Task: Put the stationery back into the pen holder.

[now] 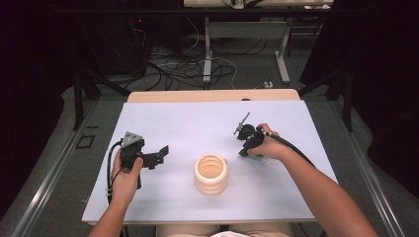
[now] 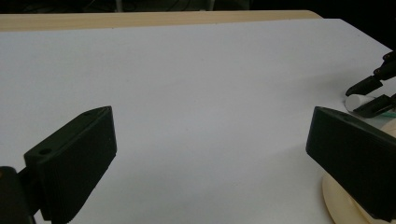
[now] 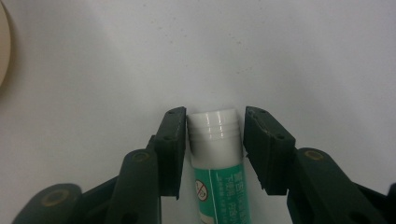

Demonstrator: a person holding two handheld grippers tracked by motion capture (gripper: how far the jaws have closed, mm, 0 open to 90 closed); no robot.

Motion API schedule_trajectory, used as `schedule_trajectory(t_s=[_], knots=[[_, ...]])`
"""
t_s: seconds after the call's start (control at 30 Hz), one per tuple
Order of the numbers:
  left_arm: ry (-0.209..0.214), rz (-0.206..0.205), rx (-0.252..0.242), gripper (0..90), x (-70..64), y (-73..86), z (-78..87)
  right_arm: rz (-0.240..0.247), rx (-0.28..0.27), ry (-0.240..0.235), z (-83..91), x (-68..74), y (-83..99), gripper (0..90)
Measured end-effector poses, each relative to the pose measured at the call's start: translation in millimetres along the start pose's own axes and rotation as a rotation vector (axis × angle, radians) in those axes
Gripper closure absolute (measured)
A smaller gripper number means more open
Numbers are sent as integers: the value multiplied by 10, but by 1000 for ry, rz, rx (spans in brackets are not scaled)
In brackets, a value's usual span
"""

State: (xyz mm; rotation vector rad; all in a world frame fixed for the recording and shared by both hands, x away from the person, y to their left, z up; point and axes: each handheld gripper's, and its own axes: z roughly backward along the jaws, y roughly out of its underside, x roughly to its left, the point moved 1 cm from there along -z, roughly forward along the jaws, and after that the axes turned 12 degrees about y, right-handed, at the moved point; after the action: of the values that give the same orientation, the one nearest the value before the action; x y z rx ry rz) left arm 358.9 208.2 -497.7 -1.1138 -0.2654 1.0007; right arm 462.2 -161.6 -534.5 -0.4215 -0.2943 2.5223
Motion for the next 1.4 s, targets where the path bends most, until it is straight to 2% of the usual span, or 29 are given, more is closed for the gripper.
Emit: schedule_trajectory(t_s=[0.03,0.07,0.1,0.13,0.17,0.3,0.37,0.4,0.53,0.7,0.73,0.77,0.8,0.9,1.0,1.03,1.07,1.2,1.23,1.27,1.3,1.33,1.37,1.4], knots=[[0,-1,1,20,0,0,-1,-13,-28,0,-27,9,9,602],[0,-1,1,20,-1,1,-2,64,168,-6,101,-46,-38,609],[1,-3,5,20,-1,1,0,-94,-181,4,-150,66,36,615],[1,-3,5,20,-2,1,0,-8,-31,1,-49,13,16,620],[1,-3,5,20,-3,1,-1,-31,-15,-3,-41,28,20,624],[1,-4,3,20,-6,-1,-2,4,-34,2,-55,21,11,638],[2,-4,3,20,-8,-2,-1,22,-2,-4,-35,12,3,643],[1,-4,2,21,-9,-2,-1,24,14,-3,-22,12,1,644],[0,-5,3,21,-10,-1,-3,25,-9,0,-39,19,1,647],[0,-4,1,21,-8,1,-5,30,-4,11,-33,36,-5,648],[-1,-4,1,22,-7,1,-6,15,-64,23,-73,54,3,649],[-1,-2,0,22,-8,2,-7,22,-56,21,-67,53,0,649],[-1,-3,1,22,-8,2,-7,41,-25,21,-45,45,-7,649],[0,-3,1,22,-11,0,-5,41,-23,44,-25,54,-17,650],[0,0,-1,22,-14,-1,-3,14,-38,40,16,43,-34,650],[-1,1,-1,22,-13,0,-4,16,-7,43,74,25,-50,651],[-2,1,0,22,-10,2,-5,-5,-76,49,48,28,-45,651],[0,3,1,23,-10,0,-3,-31,-80,51,149,13,-55,651],[1,3,0,22,-12,-2,-3,-36,-105,48,148,13,-55,651],[1,1,1,23,-12,-4,-2,-57,-93,48,179,21,-53,651],[1,1,1,23,-14,-4,-3,-39,-80,50,213,-1,-63,651],[1,1,1,23,-14,-5,-3,-100,-222,55,147,29,-61,651],[2,3,-1,23,-15,-4,-2,-109,-230,54,164,28,-63,651],[3,3,-1,23,-16,-4,-2,25,108,28,434,-73,-117,651]])
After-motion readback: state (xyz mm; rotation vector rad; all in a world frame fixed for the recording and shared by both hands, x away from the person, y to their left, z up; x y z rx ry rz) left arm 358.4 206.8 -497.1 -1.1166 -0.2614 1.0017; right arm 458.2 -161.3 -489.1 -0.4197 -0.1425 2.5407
